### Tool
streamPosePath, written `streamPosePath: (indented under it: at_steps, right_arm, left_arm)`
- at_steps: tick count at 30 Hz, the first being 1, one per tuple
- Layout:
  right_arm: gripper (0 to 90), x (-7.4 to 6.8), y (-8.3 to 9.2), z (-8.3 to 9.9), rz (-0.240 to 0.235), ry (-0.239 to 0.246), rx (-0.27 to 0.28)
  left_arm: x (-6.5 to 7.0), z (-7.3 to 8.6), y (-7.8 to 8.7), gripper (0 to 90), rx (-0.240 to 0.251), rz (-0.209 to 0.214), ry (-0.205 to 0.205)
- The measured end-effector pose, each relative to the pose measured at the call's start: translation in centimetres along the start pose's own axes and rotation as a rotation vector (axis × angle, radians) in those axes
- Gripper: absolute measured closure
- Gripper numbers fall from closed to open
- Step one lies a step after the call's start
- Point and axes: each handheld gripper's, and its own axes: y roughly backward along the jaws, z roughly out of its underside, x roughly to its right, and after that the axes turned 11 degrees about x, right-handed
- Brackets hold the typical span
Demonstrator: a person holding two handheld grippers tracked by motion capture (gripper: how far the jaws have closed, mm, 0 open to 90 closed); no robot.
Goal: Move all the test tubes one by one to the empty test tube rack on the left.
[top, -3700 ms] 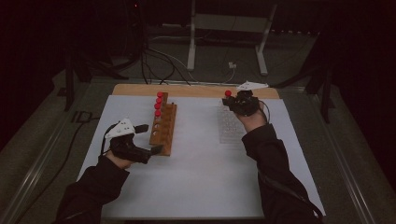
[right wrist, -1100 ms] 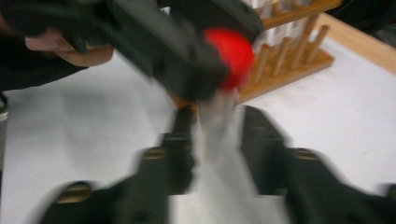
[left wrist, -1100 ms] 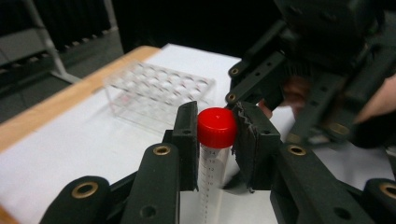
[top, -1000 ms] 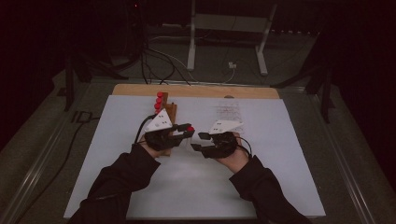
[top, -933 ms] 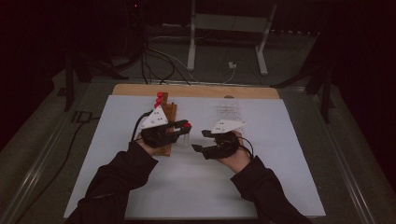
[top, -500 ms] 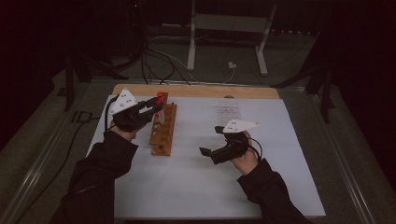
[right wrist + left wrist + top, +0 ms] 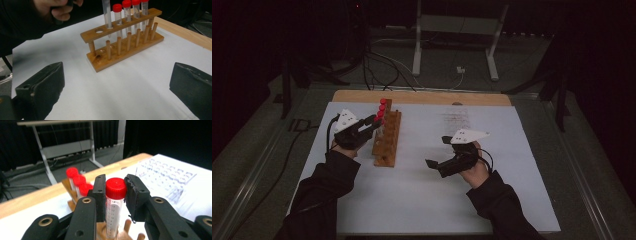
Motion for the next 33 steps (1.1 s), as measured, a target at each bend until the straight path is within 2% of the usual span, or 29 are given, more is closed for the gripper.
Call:
streamPosePath:
  at_steps: [4, 10, 13, 15, 16, 18, 19, 21, 24, 26, 30, 33]
  right_arm:
    - [0.0, 0.1, 0.1, 0.0, 0.001, 0.002, 0.000]
    - [0.0, 0.2, 0.3, -0.1, 0.010, 0.000, 0.004]
    - [0.0, 0.2, 0.4, -0.1, 0.011, -0.001, 0.004]
    - [0.0, 0.2, 0.4, -0.1, 0.010, -0.001, 0.004]
    - [0.0, 0.2, 0.5, -0.1, 0.011, 0.000, 0.006]
    - [0.0, 0.2, 0.6, -0.1, 0.010, -0.002, 0.009]
    - [0.0, 0.2, 0.6, -0.2, 0.011, 0.001, 0.009]
    - [0.0, 0.1, 0.8, -0.2, 0.009, -0.001, 0.013]
    - [0.0, 0.2, 1.0, -0.1, 0.020, 0.003, 0.012]
    - [0.0, 0.2, 1.2, 0.0, 0.024, 0.005, 0.010]
    - [0.0, 0.1, 1.3, 0.4, 0.028, 0.007, 0.003]
    - [0.0, 0.1, 1.4, 0.5, 0.025, 0.003, 0.000]
  left_arm:
    - [-0.2, 1.0, -0.2, 71.9, -0.044, -0.005, 0.018]
    - [0.0, 1.7, -0.4, 71.7, -0.094, -0.007, 0.007]
    - [-0.1, 1.8, -0.3, 71.7, -0.094, -0.005, 0.008]
    - [-0.2, 1.7, -0.3, 71.1, -0.098, 0.009, 0.021]
    - [-0.3, 1.7, -0.2, 69.7, -0.102, 0.036, 0.036]
    - [-0.2, 1.5, -0.1, 49.7, -0.111, 0.048, 0.034]
    - [-0.1, 1.3, 0.1, 42.5, -0.112, 0.062, 0.043]
    - [0.0, 0.8, 0.7, 25.9, -0.105, 0.059, 0.050]
    - [0.2, 0.1, 1.9, 12.9, -0.086, 0.103, 0.080]
    - [0.4, -0.1, 2.7, 3.5, -0.083, 0.145, 0.079]
    - [1.4, 0.1, 4.5, 1.4, -0.095, 0.216, 0.078]
    - [2.2, 0.6, 5.3, 1.2, -0.109, 0.248, 0.068]
